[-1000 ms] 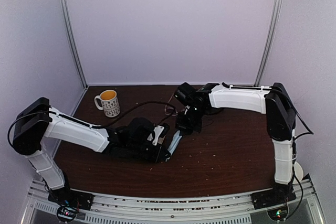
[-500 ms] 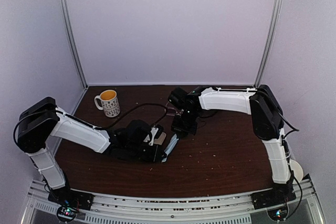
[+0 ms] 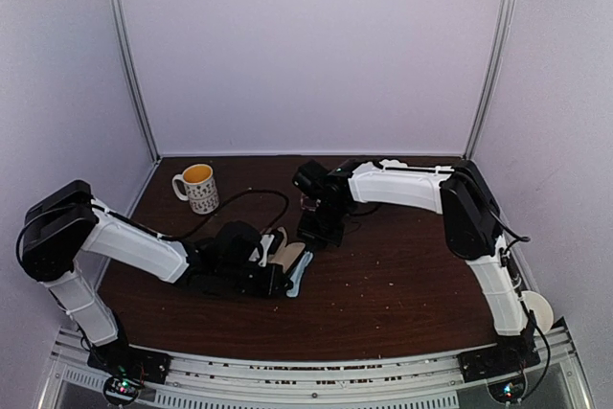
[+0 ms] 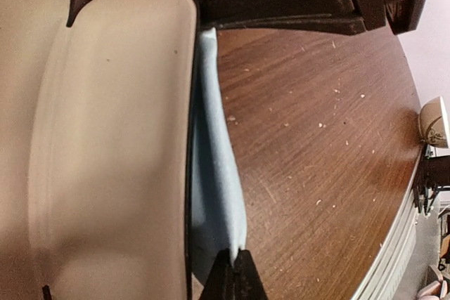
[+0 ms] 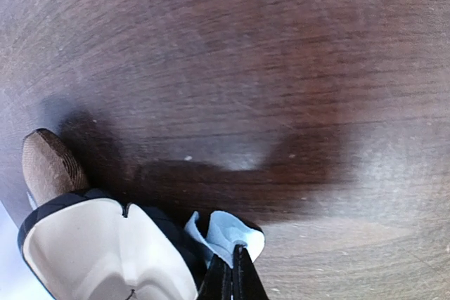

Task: Organize the sunglasses
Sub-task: Place the folded cleaning cloth in the sunglasses case.

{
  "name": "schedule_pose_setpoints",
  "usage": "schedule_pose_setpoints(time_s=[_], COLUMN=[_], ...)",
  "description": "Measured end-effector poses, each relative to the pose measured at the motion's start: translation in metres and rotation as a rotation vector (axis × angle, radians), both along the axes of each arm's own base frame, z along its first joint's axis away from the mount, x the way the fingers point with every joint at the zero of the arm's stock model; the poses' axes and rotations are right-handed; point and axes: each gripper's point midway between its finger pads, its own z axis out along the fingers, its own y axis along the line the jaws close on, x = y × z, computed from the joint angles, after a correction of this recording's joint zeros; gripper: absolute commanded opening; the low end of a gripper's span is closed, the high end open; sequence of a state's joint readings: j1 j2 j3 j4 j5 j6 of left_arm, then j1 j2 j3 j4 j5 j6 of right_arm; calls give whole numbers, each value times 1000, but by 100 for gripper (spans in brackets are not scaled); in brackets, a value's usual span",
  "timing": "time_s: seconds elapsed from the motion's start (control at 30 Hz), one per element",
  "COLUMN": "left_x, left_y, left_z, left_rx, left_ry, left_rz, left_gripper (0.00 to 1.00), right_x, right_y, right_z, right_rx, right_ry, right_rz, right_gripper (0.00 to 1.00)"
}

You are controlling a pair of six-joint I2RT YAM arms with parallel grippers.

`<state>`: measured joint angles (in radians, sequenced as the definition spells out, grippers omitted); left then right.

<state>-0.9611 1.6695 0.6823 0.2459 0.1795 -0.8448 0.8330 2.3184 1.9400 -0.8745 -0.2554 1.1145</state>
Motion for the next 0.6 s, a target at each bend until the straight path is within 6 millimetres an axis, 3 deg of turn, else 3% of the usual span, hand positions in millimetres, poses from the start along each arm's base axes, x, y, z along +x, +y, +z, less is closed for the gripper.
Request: schedule_pose_setpoints(time_s=[0.23,0.43,0.6], left_x=[-1,-1,-2], left_y=[1,2,2], left_z=[4,22,21], left_rx=[0,-25,-22], left_ry=[0,-20,-15], left_rz=[-1,0,0], left_gripper=[0,0,0], right_x=[-1,-10,-11], right_y=[0,-10,-14], right_z=[-1,-7,2], right_rx=[-2,-27,-25], right_ry=[6,26,10], right_rz=[-9,-14,-19], right_gripper=[0,0,0])
